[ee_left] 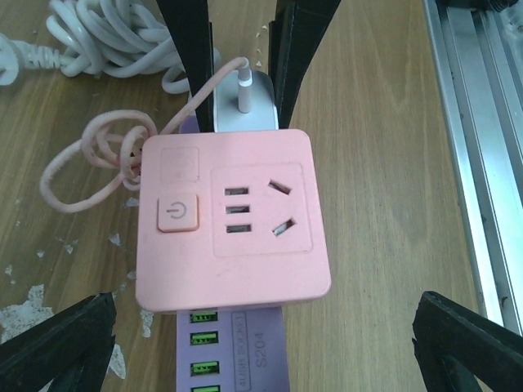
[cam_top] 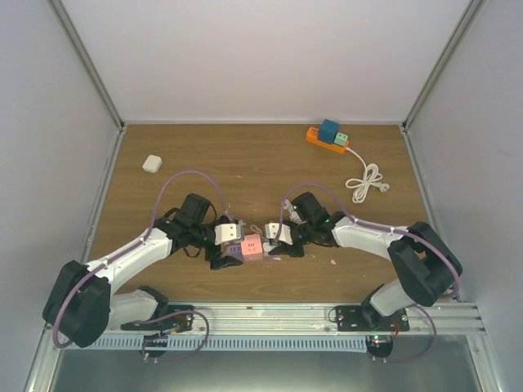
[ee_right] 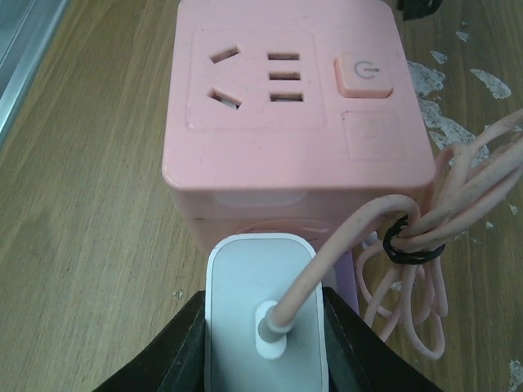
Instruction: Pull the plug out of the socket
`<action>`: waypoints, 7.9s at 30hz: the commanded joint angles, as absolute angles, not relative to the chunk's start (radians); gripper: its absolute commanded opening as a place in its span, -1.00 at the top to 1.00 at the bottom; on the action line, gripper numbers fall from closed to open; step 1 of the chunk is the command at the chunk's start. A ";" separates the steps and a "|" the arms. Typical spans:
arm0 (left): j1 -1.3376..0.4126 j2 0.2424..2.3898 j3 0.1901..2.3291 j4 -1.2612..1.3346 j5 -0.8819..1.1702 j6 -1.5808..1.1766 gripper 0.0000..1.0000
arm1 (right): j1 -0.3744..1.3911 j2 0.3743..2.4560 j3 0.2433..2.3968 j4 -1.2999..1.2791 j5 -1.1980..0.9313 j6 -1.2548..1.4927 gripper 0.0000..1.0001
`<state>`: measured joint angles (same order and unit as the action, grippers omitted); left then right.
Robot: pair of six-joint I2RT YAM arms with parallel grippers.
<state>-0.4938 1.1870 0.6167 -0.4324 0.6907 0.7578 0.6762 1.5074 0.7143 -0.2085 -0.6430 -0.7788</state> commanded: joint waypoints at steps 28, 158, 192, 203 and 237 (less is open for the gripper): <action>-0.503 1.229 0.598 -0.272 0.699 0.728 -0.07 | 0.731 1.635 0.816 -0.193 -0.647 -0.678 0.99; -0.519 1.317 1.036 -0.524 0.567 0.699 -0.72 | 0.436 1.478 1.055 -0.117 -0.958 -0.331 0.99; -0.662 1.367 1.132 -0.123 0.114 0.574 -0.63 | 0.385 1.449 0.860 0.494 -0.869 0.644 0.89; -0.728 1.437 1.163 -0.096 0.020 0.604 -0.34 | 0.390 1.462 0.829 0.547 -0.862 0.752 0.89; -0.327 1.510 1.258 -0.218 0.249 0.498 0.57 | 0.371 1.390 0.882 0.199 -0.953 0.072 -0.99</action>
<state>-0.4091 1.4815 1.1931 -0.2314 0.1978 0.5083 0.3782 1.4273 0.8730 0.3161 -0.9180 0.3069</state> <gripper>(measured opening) 0.457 0.993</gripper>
